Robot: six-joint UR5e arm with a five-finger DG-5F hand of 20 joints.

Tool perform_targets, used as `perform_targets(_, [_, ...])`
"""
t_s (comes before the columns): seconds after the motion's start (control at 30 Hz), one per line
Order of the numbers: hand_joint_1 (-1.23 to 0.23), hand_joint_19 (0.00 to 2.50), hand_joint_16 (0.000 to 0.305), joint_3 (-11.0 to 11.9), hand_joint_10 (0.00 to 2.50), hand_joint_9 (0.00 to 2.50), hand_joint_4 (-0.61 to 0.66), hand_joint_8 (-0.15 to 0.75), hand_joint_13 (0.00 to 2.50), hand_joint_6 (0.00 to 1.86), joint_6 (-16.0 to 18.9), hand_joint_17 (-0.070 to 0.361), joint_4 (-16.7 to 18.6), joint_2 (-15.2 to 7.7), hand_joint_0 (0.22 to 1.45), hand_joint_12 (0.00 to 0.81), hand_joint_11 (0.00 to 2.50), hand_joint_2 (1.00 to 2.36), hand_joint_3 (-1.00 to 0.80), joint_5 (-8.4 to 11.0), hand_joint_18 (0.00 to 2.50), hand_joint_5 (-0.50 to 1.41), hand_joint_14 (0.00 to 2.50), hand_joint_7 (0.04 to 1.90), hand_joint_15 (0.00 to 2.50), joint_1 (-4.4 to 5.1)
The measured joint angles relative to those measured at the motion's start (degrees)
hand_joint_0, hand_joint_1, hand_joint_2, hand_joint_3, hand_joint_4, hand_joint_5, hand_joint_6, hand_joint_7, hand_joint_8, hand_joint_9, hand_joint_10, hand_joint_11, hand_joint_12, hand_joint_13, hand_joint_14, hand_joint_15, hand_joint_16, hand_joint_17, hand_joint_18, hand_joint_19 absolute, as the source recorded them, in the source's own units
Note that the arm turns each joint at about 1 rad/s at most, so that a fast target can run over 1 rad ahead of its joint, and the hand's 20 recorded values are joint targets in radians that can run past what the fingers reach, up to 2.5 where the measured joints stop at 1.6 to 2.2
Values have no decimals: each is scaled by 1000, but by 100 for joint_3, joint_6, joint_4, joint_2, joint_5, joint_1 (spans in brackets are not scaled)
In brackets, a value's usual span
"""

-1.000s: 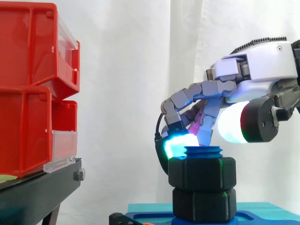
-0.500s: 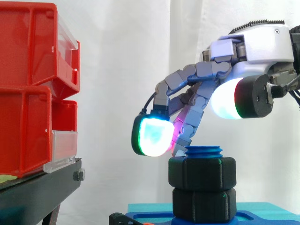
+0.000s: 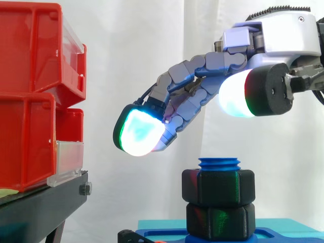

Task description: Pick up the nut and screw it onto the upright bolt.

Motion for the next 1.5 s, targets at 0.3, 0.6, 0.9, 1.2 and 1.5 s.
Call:
perform_targets(0.3, [-210,0,31,-118,0,517,196,186,375,502,65,70,24,1,447,269,0,1000,-500,50,0,-100,0,688,0,71])
perform_targets(0.6, [-207,0,31,-173,0,512,211,198,393,503,102,70,14,3,447,272,0,1000,-500,53,0,-79,0,844,0,76])
perform_targets(0.9, [-206,0,32,-185,0,518,233,205,420,504,96,71,-44,3,451,278,0,1000,-500,33,0,-67,0,941,0,76])
perform_targets(1.2, [-211,0,32,-187,0,534,248,212,469,504,86,71,-144,4,455,278,0,1000,-500,26,0,-64,0,1021,0,59])
perform_targets(1.5, [-238,0,30,-191,0,634,197,225,543,502,81,67,-211,4,466,264,0,1000,-500,18,83,-36,0,1342,0,23])
